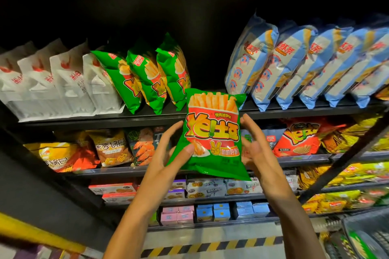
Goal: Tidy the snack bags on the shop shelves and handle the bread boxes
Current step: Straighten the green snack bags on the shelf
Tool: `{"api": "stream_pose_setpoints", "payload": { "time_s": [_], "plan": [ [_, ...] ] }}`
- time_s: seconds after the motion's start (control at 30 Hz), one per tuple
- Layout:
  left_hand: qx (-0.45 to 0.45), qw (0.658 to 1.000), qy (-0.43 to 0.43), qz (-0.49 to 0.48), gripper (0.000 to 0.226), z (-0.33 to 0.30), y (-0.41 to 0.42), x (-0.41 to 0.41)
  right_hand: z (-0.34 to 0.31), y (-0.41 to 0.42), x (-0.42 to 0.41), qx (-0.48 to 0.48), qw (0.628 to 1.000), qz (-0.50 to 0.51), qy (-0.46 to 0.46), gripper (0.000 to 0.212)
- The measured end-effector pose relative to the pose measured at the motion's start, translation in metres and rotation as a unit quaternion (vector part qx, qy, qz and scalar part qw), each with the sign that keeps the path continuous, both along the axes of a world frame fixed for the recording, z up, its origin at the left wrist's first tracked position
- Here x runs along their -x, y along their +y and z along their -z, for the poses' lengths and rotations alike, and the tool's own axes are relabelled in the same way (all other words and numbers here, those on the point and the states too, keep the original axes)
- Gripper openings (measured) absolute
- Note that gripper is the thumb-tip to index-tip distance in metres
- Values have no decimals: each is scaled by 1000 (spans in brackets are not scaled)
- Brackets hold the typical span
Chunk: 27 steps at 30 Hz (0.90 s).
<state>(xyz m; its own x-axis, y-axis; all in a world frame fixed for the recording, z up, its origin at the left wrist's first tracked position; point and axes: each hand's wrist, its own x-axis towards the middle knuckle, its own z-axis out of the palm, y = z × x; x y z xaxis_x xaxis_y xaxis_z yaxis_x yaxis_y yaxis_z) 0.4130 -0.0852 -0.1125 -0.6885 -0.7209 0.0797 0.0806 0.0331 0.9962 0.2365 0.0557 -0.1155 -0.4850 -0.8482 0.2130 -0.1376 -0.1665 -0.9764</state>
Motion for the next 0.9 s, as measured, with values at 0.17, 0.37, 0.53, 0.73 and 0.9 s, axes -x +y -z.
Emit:
{"api": "stream_pose_setpoints", "payload": {
  "time_s": [0.17, 0.37, 0.53, 0.73, 0.9],
  "plan": [
    [-34, 999, 17, 7, 52, -5, -1, 2, -8, 8, -5, 26, 982, -62, 179, 69],
    [-33, 996, -28, 77, 82, -8, -14, 13, -12, 6, -5, 96, 987, 81, 103, 45],
    [-36, 995, -88, 7, 51, -10, -18, 18, -17, 8, 2, 102, 987, 126, -17, 34],
    [133, 987, 10, 85, 65, -28, 16, 8, -16, 0, 5, 82, 989, 112, -42, 31],
    [142, 988, 20, 49, 45, -33, 15, 14, -17, -6, 0, 86, 991, 86, -59, 32]
  ]
}}
